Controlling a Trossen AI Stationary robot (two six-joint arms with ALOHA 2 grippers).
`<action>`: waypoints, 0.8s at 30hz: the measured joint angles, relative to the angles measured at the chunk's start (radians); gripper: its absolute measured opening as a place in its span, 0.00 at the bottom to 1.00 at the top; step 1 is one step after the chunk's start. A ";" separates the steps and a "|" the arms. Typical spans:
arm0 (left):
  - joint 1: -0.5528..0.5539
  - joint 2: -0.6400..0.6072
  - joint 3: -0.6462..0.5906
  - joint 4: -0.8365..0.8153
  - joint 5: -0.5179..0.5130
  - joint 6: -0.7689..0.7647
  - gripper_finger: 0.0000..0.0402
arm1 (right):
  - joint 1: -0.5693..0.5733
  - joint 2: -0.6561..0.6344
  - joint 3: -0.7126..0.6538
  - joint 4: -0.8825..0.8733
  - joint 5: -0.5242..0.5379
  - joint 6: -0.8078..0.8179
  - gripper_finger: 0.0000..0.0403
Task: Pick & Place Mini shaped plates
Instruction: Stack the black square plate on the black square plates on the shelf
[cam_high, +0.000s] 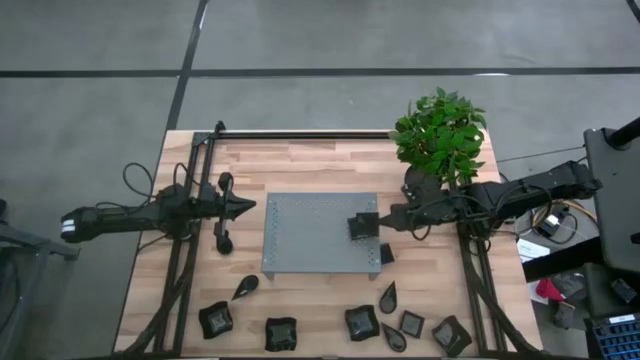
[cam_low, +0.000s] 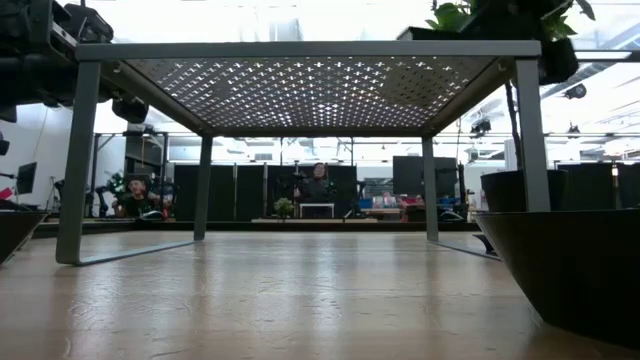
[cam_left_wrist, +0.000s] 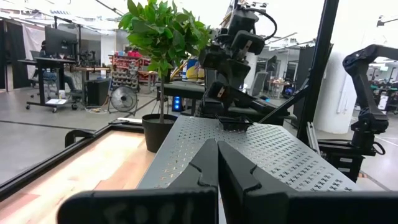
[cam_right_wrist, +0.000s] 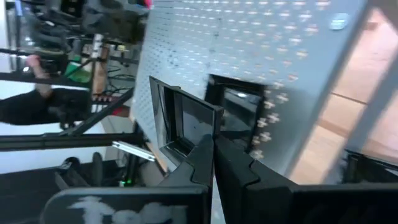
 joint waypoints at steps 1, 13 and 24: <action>0.000 0.000 0.000 0.000 0.000 0.000 0.00 | 0.000 0.007 0.000 0.011 0.000 -0.007 0.02; 0.000 0.000 0.000 0.000 0.000 0.000 0.00 | 0.000 0.085 0.000 0.046 0.004 -0.020 0.02; 0.000 0.000 0.000 0.000 0.000 0.000 0.00 | -0.026 0.085 0.000 0.044 0.007 -0.093 0.02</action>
